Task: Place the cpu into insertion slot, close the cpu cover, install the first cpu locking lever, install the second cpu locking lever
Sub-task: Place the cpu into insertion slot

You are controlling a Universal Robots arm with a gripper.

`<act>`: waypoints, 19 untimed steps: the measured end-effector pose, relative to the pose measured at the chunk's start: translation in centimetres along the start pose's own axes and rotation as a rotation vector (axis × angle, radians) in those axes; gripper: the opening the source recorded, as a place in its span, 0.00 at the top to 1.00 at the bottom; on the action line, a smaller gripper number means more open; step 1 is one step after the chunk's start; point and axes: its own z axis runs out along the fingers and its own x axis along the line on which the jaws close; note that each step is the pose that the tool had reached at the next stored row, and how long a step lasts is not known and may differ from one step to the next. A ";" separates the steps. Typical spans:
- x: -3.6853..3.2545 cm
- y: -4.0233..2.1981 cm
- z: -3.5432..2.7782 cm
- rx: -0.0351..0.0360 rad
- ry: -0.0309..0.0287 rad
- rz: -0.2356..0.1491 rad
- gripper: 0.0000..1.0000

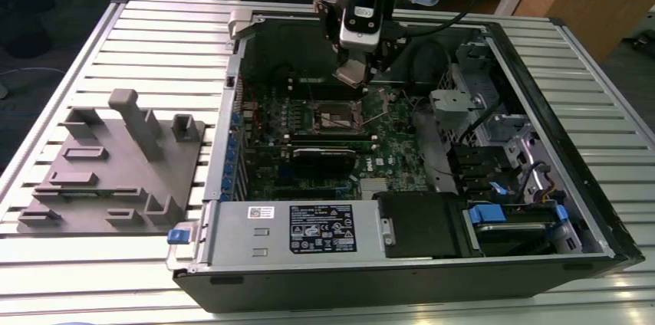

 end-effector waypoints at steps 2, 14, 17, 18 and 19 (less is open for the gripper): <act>0.00 0.00 0.01 -0.0001 -0.0004 0.004 0.46; 0.00 -0.01 0.06 -0.0009 -0.0041 0.045 0.46; 0.00 -0.01 0.07 -0.0014 -0.0061 0.069 0.46; 0.00 -0.01 0.07 -0.0014 -0.0065 0.074 0.46; 0.00 -0.01 0.07 -0.0014 -0.0066 0.074 0.46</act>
